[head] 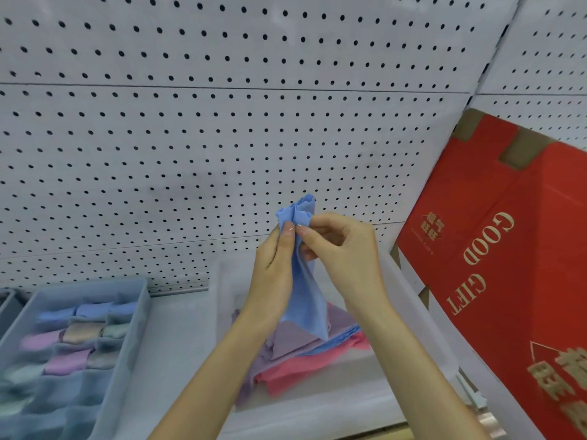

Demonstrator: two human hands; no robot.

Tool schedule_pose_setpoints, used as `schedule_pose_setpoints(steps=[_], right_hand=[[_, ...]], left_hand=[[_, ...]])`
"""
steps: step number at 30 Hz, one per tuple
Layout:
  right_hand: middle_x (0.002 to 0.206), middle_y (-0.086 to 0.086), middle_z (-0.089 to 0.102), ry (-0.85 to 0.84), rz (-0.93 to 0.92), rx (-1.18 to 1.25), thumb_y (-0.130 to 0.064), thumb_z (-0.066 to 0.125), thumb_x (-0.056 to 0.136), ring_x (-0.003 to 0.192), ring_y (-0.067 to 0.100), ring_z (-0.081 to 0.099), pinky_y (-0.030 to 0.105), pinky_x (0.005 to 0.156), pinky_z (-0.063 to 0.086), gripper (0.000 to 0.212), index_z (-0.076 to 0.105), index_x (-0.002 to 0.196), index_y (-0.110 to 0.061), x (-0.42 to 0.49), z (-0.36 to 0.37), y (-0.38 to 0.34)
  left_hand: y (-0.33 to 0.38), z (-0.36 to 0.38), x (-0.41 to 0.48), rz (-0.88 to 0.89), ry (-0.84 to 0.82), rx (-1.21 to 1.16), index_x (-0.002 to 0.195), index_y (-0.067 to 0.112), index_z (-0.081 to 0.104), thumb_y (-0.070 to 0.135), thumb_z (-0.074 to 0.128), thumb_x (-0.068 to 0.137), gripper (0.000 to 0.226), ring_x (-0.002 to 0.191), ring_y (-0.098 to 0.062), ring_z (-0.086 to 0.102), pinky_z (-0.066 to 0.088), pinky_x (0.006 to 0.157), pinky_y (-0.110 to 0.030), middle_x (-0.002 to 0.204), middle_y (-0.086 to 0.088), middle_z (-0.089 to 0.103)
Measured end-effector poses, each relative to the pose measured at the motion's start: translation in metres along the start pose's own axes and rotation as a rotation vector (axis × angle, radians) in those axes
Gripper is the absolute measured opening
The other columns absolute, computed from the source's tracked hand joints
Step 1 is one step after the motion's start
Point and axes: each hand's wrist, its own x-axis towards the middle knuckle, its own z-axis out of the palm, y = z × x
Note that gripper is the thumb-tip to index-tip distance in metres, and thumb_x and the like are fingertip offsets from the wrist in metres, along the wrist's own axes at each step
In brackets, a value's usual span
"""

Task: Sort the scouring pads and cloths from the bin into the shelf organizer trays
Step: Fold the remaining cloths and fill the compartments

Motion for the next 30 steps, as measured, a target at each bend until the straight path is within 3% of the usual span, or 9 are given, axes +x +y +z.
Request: schedule_pose_setpoints(steps=[4, 9, 12, 14, 16, 19, 22, 25, 30], right_hand=[[0.071, 0.002, 0.073, -0.013, -0.001, -0.023, -0.006, 0.068, 0.086, 0.061, 0.009, 0.066, 0.024, 0.066, 0.056, 0.014, 0.074, 0.081, -0.018, -0.001, 0.001, -0.002], [0.069, -0.013, 0.068, -0.065, -0.098, -0.266, -0.002, 0.064, 0.083, 0.068, 0.003, 0.066, 0.017, 0.068, 0.052, 0.023, 0.073, 0.078, -0.022, -0.007, 0.008, -0.002], [0.081, -0.003, 0.061, -0.189, -0.103, -0.354, 0.007, 0.053, 0.08, 0.077, 0.013, 0.061, 0.024, 0.071, 0.05, 0.032, 0.074, 0.086, -0.017, -0.006, 0.004, 0.003], [0.088, 0.0, 0.06, -0.195, -0.032, -0.275, 0.009, 0.051, 0.08, 0.081, 0.013, 0.06, 0.021, 0.073, 0.047, 0.045, 0.074, 0.088, -0.029, -0.003, -0.003, 0.006], [0.092, -0.002, 0.062, -0.072, 0.004, -0.172, 0.006, 0.059, 0.081, 0.077, 0.006, 0.059, 0.017, 0.074, 0.046, 0.041, 0.072, 0.086, -0.033, 0.0, -0.01, 0.008], [0.094, -0.008, 0.062, 0.113, 0.02, -0.091, -0.013, 0.075, 0.079, 0.076, 0.003, 0.057, 0.014, 0.072, 0.047, 0.024, 0.068, 0.095, -0.031, 0.006, -0.021, 0.01], [0.084, -0.015, 0.065, 0.028, 0.078, -0.033, -0.022, 0.074, 0.081, 0.073, -0.001, 0.057, 0.009, 0.068, 0.045, 0.012, 0.067, 0.088, -0.026, 0.012, -0.022, 0.009], [0.073, -0.012, 0.064, 0.014, 0.032, -0.006, -0.017, 0.072, 0.083, 0.069, 0.005, 0.053, 0.016, 0.068, 0.046, 0.008, 0.069, 0.076, -0.016, 0.016, -0.02, 0.005], [0.071, -0.001, 0.063, 0.044, -0.085, 0.076, -0.013, 0.063, 0.091, 0.069, 0.011, 0.056, 0.025, 0.064, 0.046, 0.014, 0.063, 0.076, -0.013, 0.017, -0.018, -0.009]], left_hand=[[0.0, 0.001, -0.001, -0.013, 0.015, -0.037, 0.099, 0.017, 0.064, 0.026, 0.034, 0.103, 0.032, 0.075, 0.001, 0.061, 0.046, 0.067, -0.011, 0.079, 0.013, 0.068], [-0.003, 0.002, 0.001, -0.032, -0.019, -0.049, 0.11, 0.015, 0.064, 0.035, 0.035, 0.099, 0.036, 0.094, -0.006, 0.068, 0.05, 0.078, -0.017, 0.097, 0.002, 0.074], [-0.002, -0.002, 0.004, -0.087, -0.009, -0.085, 0.115, 0.009, 0.062, 0.032, 0.044, 0.097, 0.033, 0.099, -0.016, 0.07, 0.053, 0.078, -0.021, 0.104, -0.005, 0.073], [0.001, -0.006, 0.006, -0.158, -0.006, -0.132, 0.108, 0.011, 0.064, 0.026, 0.04, 0.102, 0.029, 0.086, -0.012, 0.071, 0.053, 0.069, -0.019, 0.091, -0.002, 0.075], [0.003, -0.011, 0.009, -0.2, 0.014, -0.095, 0.099, 0.015, 0.065, 0.026, 0.037, 0.104, 0.03, 0.066, -0.006, 0.066, 0.049, 0.062, -0.021, 0.071, 0.007, 0.071], [0.01, -0.015, 0.013, -0.25, -0.013, -0.034, 0.096, 0.02, 0.069, 0.028, 0.041, 0.102, 0.03, 0.079, -0.017, 0.059, 0.043, 0.075, -0.031, 0.08, 0.0, 0.069], [0.019, -0.017, 0.011, -0.263, -0.143, -0.026, 0.104, 0.021, 0.071, 0.032, 0.041, 0.101, 0.033, 0.101, -0.025, 0.062, 0.046, 0.094, -0.044, 0.113, -0.012, 0.07], [0.026, -0.018, 0.011, -0.25, -0.187, -0.036, 0.098, 0.016, 0.072, 0.033, 0.044, 0.099, 0.032, 0.099, -0.026, 0.063, 0.044, 0.101, -0.051, 0.108, -0.016, 0.07], [0.021, -0.018, 0.007, -0.113, -0.275, 0.088, 0.107, 0.012, 0.066, 0.014, 0.06, 0.09, 0.018, 0.092, -0.013, 0.07, 0.055, 0.077, -0.026, 0.101, -0.002, 0.074]])
